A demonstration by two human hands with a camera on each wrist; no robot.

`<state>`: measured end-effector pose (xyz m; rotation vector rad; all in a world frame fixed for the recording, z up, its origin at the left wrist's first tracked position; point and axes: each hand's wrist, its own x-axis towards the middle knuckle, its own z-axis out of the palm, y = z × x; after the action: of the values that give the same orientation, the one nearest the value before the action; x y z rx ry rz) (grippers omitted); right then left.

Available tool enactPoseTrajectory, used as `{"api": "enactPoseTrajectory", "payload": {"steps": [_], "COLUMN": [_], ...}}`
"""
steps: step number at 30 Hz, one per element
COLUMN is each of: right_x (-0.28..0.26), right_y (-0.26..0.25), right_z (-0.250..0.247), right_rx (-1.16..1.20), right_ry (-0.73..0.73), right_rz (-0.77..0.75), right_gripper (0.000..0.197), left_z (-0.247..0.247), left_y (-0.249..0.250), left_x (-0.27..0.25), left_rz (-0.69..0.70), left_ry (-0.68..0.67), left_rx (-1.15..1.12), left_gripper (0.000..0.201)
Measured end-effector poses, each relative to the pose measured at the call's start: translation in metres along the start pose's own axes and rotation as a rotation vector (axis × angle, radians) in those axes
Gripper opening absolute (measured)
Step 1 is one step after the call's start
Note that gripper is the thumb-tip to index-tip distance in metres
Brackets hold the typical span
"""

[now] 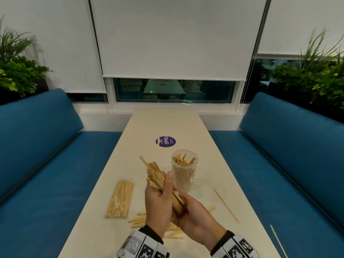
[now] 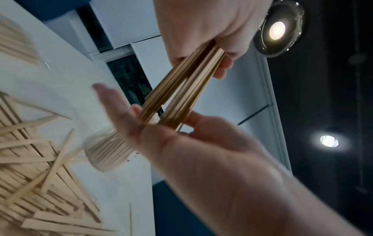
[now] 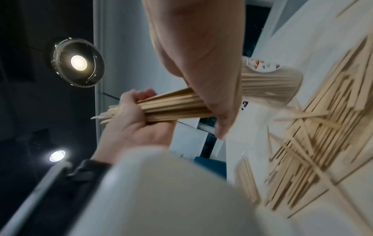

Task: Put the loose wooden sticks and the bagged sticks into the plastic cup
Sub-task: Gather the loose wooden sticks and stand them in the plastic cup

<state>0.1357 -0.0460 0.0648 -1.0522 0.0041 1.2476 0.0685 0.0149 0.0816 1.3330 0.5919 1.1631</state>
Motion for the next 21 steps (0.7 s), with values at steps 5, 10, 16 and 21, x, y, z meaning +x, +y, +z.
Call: {"api": "enactPoseTrajectory", "payload": {"steps": [5,10,16,21], "right_x": [-0.003,-0.006,-0.014,-0.012], "right_y": [0.003,0.002,-0.001,-0.001], "right_z": [0.003,0.005,0.006,0.001], "right_rx": [0.044,-0.005,0.01,-0.305], "right_ry": [-0.032,-0.023,-0.131,-0.105], "right_rz": [-0.002,0.011,-0.034,-0.102], "right_gripper": [0.029,0.03,0.031,0.039], "left_z": [0.004,0.005,0.007,0.001], "left_y": [-0.01,-0.01,-0.013,-0.006], "left_x": [-0.008,-0.009,-0.01,-0.007], "left_rz": [-0.072,-0.056,-0.069,-0.109], "left_ry": [-0.033,-0.04,-0.009,-0.041], "left_rx": [0.054,0.048,0.088,0.095], "left_gripper": [0.017,0.033,0.014,0.01]}}
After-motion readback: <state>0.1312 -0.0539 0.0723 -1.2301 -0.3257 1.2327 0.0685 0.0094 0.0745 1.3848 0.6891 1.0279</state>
